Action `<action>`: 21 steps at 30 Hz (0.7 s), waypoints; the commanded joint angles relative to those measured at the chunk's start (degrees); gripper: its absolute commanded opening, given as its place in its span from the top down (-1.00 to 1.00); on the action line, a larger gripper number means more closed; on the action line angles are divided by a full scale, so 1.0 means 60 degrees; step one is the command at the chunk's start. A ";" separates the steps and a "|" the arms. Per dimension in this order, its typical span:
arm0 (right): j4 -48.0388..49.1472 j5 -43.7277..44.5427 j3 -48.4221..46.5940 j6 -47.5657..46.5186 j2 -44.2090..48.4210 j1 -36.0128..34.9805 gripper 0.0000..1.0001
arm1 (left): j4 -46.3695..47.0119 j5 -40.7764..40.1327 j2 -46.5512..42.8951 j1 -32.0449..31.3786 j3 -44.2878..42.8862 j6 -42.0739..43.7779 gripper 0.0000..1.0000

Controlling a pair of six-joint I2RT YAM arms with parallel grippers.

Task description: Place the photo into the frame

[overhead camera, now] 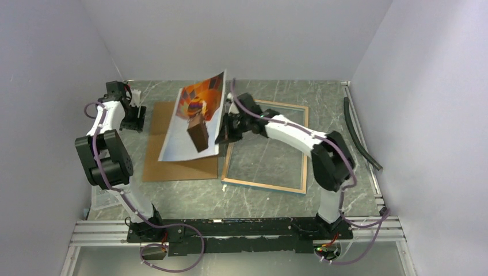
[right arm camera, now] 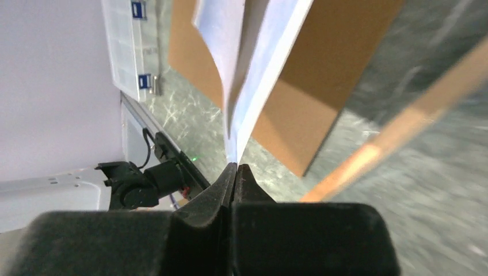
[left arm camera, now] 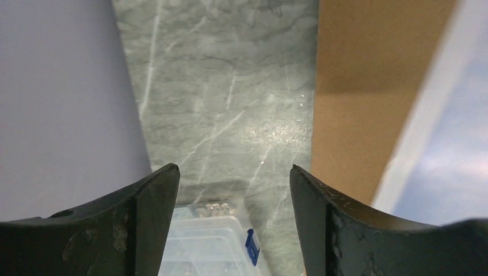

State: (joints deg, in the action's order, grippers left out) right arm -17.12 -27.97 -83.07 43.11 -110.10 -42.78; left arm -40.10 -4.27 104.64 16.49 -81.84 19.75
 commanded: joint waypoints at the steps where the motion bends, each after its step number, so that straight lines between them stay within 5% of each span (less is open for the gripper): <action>1: -0.2326 0.1295 -0.0677 -0.2170 0.1839 0.1047 1.00 | -0.0672 0.0466 -0.0770 0.0026 -0.0696 -0.0164 -0.54; 6: -0.6069 0.4809 -0.2334 -0.4371 0.3123 0.1383 1.00 | -0.0724 0.0824 -0.0773 -0.0005 -0.0704 -0.0058 -0.51; 12: -0.8579 0.7841 -0.3409 -0.4980 0.3876 0.1206 1.00 | -0.0767 0.0975 -0.0635 -0.0386 -0.0601 -0.0123 -0.43; 21: -1.1097 1.0614 -0.5752 -0.5358 0.1030 -0.1071 1.00 | -0.0704 0.0738 -0.0589 -0.1300 -0.0290 -0.0286 -0.40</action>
State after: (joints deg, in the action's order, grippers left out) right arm -74.67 26.33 -115.35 13.30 -96.88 -43.62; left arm -44.42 -0.36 101.51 9.87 -84.49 19.44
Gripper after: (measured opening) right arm 0.009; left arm 0.710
